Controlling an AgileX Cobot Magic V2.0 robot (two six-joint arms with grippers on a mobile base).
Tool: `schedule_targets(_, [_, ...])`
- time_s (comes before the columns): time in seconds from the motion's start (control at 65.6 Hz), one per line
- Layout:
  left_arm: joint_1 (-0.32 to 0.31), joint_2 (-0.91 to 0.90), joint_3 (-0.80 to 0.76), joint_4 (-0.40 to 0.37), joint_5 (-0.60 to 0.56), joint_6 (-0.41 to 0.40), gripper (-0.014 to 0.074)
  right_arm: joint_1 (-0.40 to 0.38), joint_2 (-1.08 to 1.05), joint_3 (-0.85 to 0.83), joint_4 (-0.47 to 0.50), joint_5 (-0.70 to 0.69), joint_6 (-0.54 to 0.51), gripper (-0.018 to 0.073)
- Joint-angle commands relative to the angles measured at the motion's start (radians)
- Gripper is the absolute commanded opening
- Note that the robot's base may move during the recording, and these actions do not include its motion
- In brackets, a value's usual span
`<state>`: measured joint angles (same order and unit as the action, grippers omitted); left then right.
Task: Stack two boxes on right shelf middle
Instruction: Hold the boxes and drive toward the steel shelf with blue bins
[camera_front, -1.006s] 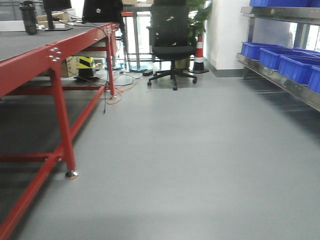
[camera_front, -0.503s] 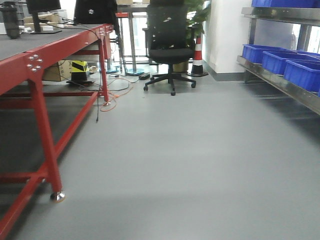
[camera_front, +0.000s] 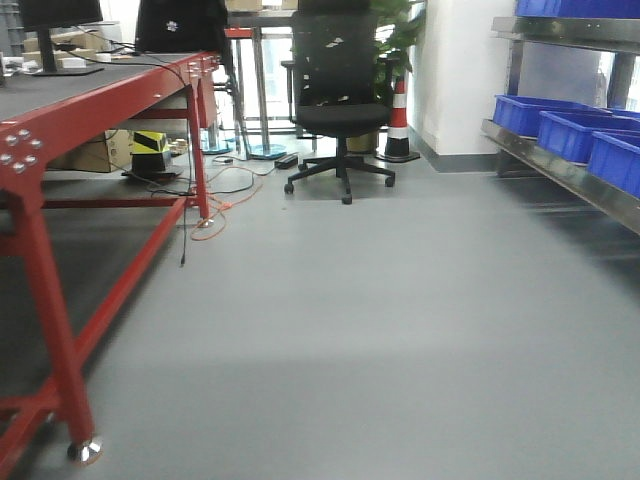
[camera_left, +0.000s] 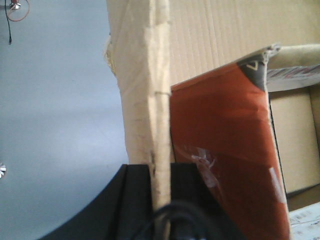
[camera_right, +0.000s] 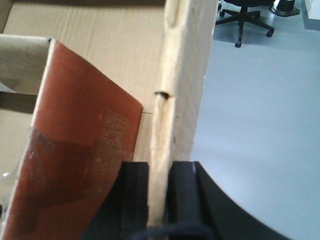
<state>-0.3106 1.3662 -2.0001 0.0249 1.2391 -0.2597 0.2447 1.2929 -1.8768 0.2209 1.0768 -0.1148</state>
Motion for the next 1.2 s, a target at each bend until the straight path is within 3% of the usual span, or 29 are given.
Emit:
schedule_targets(0.0, [0.007,-0.014,-0.012,0.074,-0.033,0.0,-0.0111,-0.011,-0.018,-0.014,-0.049,-0.054,-0.014,-0.0153])
schedule_targets(1.189, [0.007,-0.014,-0.012,0.074,-0.033,0.0,-0.0111,-0.011,-0.018,-0.014,-0.049,-0.054,-0.014,-0.0153])
